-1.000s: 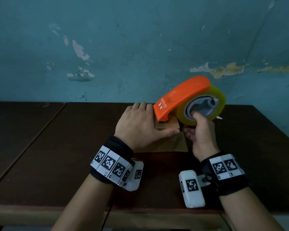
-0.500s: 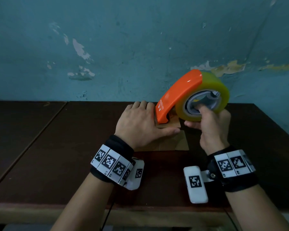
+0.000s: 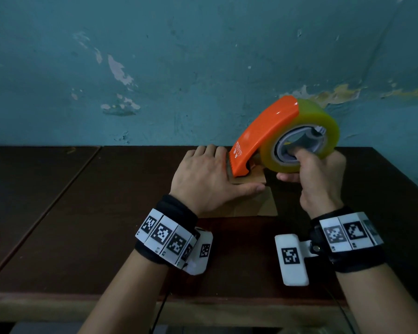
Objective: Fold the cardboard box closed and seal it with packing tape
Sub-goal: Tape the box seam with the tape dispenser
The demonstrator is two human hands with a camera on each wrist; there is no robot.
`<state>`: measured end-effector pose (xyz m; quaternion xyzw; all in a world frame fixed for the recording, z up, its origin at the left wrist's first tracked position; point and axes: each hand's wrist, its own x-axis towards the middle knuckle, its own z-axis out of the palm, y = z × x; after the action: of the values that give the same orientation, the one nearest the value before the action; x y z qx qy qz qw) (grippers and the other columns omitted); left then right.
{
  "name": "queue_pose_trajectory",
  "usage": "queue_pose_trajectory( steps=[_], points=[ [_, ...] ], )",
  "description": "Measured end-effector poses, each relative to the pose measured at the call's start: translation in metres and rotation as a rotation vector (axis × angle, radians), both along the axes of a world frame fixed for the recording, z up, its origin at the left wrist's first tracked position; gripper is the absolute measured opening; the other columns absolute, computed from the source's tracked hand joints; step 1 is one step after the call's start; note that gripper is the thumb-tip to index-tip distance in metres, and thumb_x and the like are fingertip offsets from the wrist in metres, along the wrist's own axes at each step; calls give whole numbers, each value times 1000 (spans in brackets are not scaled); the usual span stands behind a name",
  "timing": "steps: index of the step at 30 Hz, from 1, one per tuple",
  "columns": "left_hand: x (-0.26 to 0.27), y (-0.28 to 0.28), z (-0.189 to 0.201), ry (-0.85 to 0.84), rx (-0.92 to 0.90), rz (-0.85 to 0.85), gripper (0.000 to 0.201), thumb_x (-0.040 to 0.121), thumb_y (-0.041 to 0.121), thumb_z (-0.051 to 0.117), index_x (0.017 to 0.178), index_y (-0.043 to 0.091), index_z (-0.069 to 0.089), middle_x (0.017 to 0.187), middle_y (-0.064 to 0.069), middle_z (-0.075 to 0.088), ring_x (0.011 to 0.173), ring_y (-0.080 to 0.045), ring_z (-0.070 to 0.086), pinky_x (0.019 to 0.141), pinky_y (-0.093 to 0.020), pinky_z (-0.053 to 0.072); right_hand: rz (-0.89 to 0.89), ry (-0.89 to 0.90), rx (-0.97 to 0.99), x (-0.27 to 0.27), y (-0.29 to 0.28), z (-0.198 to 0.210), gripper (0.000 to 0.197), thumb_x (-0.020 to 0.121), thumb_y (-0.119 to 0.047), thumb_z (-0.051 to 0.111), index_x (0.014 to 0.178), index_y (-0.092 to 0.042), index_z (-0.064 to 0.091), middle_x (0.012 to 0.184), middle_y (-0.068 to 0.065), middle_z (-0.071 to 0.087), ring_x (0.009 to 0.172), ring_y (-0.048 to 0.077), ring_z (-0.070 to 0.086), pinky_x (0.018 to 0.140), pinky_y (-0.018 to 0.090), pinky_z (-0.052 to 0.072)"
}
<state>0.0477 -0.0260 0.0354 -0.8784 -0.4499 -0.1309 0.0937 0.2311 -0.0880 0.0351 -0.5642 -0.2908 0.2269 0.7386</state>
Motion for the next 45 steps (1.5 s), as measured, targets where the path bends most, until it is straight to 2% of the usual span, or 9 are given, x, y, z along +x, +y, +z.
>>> queue_pose_trajectory(
  steps=[9,18,27,34,40,45],
  points=[
    [0,0,0,3,-11,-2,109,65,103,16,118,19,59,111,0,65,108,-21,61,96,-35,45,-39,8,-2,4,2,0,11,88,-13,73,90,-23,68,89,5,75,66,19,76,45,21,53],
    [0,-1,0,9,-18,-3,111,64,104,17,123,18,57,114,0,64,110,-21,59,98,-36,46,-19,8,11,9,-2,3,15,88,-11,73,99,-21,69,94,4,76,72,17,77,46,23,55],
    [1,1,0,9,-10,10,108,64,104,17,115,18,59,108,0,64,105,-21,60,94,-36,46,-32,-48,-7,18,-5,4,15,88,-14,75,92,-26,66,91,0,74,73,14,77,45,22,54],
    [0,2,0,16,-6,7,109,66,104,17,118,18,59,109,-1,64,105,-21,60,93,-36,45,-21,-99,-47,31,-3,0,14,87,-13,74,93,-24,68,90,0,76,71,12,77,44,22,53],
    [-1,4,0,23,-15,38,111,67,103,16,123,17,58,115,-3,64,110,-23,60,96,-39,47,-137,-113,-56,66,-19,1,16,85,-12,74,98,-21,73,87,-5,76,71,14,77,46,23,53],
    [-1,4,0,43,-20,24,110,69,103,16,125,17,56,117,-2,63,111,-23,58,97,-39,46,-152,-60,-60,68,-14,-8,16,85,-12,74,98,-21,72,90,-1,75,69,14,75,46,21,53]
  ],
)
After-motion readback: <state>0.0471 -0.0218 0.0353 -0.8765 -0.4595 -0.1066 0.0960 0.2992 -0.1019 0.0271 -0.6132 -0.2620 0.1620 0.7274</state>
